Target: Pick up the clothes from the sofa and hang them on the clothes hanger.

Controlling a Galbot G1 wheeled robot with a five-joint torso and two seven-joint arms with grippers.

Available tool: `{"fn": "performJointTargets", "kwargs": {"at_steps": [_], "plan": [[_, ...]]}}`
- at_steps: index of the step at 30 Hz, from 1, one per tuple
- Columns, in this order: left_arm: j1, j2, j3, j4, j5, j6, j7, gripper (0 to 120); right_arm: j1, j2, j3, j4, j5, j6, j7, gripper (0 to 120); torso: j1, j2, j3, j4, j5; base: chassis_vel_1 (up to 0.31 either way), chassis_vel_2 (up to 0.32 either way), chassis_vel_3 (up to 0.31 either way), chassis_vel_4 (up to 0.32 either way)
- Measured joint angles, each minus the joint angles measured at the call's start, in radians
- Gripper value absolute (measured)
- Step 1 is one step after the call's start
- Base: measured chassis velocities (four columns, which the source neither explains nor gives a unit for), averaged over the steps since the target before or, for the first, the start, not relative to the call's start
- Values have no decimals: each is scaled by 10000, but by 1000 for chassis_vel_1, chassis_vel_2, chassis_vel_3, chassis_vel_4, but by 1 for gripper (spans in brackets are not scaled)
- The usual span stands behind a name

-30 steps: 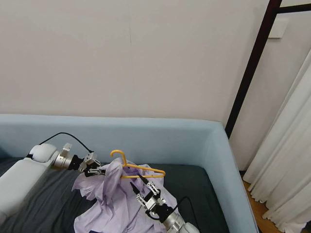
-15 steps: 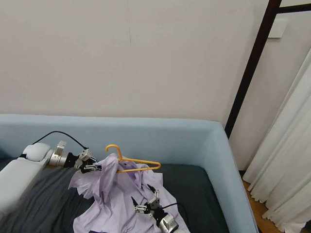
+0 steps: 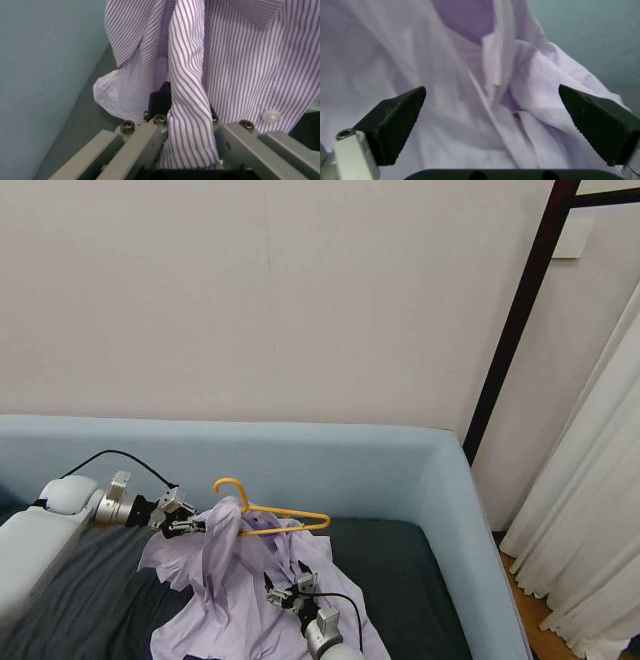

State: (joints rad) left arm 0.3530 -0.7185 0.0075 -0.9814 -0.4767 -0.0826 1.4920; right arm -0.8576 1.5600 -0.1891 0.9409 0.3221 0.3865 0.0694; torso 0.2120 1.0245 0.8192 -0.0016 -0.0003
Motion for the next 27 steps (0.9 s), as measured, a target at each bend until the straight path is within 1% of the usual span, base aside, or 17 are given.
{"fn": "performJointTargets", "kwargs": {"at_steps": [6, 11, 15, 27], "plan": [[12, 80, -1, -155, -110, 12, 13, 2, 279, 483, 825, -1088, -547, 820, 18, 100, 0, 0, 0, 1, 2, 0, 0, 0, 0], [26, 157, -7, -214, -125, 19, 32, 2, 514, 520, 1334, -1746, -604, 1340, -258, 100, 0, -1, 0, 0, 2, 0, 0, 0, 0], [12, 227, -13, -255, -148, 26, 41, 2, 527, 513, 1477, -1981, -608, 1392, -301, 100, 1, -2, 0, 0, 2, 0, 0, 0, 0], [99, 308, -60, -332, -191, 29, 42, 2, 516, 491, 1549, -2123, -882, 1441, -341, 100, 0, -1, 0, 1, 2, 0, 0, 0, 0]]}}
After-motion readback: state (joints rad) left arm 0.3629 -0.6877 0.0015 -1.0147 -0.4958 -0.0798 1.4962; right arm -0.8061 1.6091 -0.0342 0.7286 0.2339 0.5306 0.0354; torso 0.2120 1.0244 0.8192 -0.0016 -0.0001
